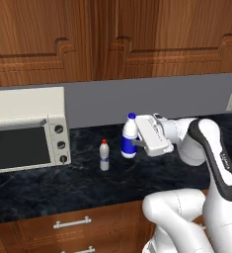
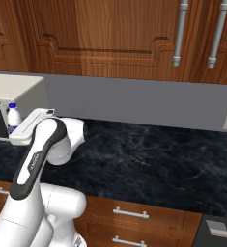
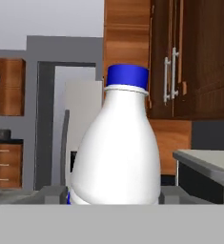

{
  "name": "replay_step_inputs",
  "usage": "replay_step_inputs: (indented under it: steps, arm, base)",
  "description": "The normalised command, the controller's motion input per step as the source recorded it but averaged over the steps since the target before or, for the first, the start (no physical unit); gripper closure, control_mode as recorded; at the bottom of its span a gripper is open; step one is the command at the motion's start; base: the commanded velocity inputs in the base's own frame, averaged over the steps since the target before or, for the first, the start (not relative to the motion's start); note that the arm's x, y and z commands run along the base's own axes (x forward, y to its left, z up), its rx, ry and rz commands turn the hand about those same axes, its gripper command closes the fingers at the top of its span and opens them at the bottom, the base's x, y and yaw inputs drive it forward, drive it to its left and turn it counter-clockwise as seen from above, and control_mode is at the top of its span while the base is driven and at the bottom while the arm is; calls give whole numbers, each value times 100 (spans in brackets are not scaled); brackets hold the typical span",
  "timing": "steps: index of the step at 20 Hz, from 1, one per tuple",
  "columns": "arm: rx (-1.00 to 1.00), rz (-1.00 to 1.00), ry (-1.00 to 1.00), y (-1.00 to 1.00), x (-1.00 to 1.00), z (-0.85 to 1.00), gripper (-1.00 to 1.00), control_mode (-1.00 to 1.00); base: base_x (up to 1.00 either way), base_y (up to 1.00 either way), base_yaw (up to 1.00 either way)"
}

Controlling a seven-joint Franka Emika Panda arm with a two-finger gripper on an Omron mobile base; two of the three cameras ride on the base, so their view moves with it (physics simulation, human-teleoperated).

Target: Take the bottled waters from the counter and place them in the freezer to freeze. Close the freezer door after placing the bottles.

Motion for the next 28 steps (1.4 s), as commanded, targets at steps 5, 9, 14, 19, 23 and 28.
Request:
replay_step_inputs:
  steps: [5, 9, 14, 19, 23, 28]
  arm:
    - [-7, -13, -5, -8, -73, 21, 100, -100]
    - [-4, -11, -7, -10, -76, 25, 100, -100]
    - [6, -8, 0, -18, -47, 8, 100, -100]
    - [19, -5, -5, -26, -27, 0, 100, -100]
    - [1, 0, -13, -2, -3, -7, 100, -100]
    - [0, 0, -3, 0, 0, -1, 100, -100]
  base:
    - [0, 0, 0]
    - [0, 0, 0]
    - [0, 0, 0]
    - [0, 0, 0]
    - [0, 0, 0]
    - [0, 0, 0]
